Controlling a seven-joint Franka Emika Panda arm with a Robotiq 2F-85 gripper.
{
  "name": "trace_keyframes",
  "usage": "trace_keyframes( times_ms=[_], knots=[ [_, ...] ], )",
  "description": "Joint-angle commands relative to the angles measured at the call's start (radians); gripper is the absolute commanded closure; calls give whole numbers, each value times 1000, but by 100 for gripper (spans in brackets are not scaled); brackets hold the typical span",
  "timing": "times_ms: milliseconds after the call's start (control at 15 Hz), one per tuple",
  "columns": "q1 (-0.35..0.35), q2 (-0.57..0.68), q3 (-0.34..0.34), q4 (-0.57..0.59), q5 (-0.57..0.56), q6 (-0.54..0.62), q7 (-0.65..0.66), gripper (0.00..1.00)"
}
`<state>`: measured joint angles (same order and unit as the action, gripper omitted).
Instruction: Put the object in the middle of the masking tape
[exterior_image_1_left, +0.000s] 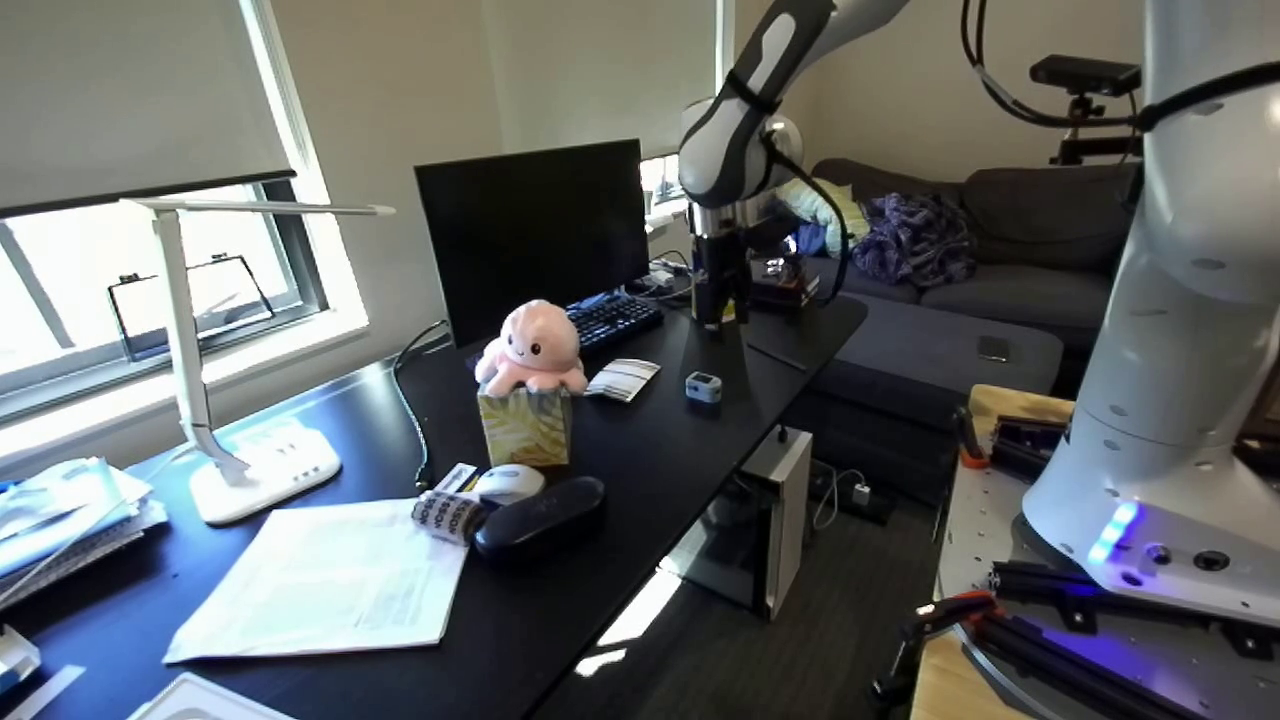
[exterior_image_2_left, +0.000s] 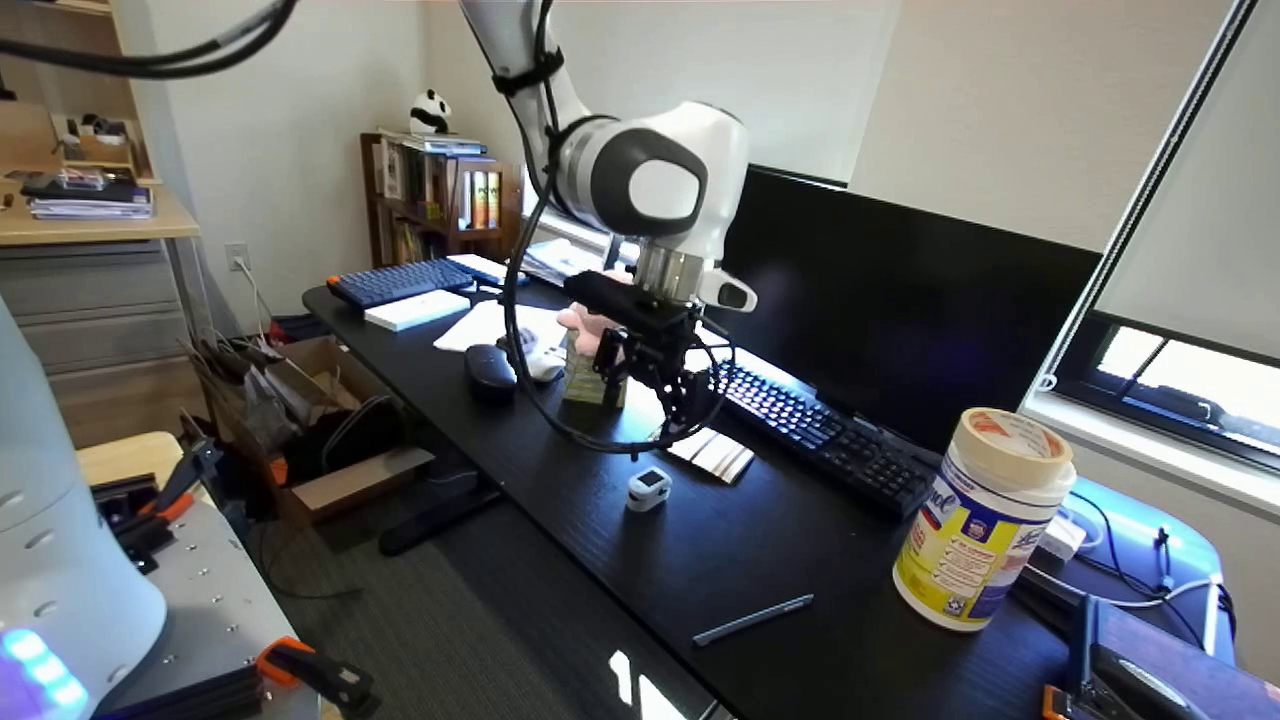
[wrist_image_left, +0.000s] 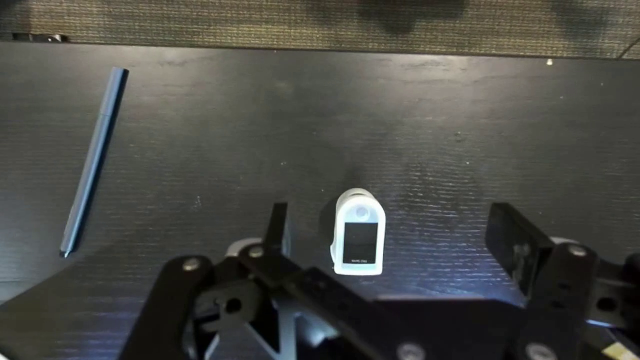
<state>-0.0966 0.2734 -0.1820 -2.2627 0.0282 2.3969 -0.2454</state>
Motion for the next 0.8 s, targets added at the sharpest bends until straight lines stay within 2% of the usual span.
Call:
trace_keyframes(
  times_ms=[0, 267, 733],
  knots=[
    [-26, 77, 23, -6, -26, 124, 42, 0],
    [-31, 152, 32, -6, -22, 269, 59, 0],
    [-95, 231, 112, -8, 46, 437, 53, 0]
  ],
)
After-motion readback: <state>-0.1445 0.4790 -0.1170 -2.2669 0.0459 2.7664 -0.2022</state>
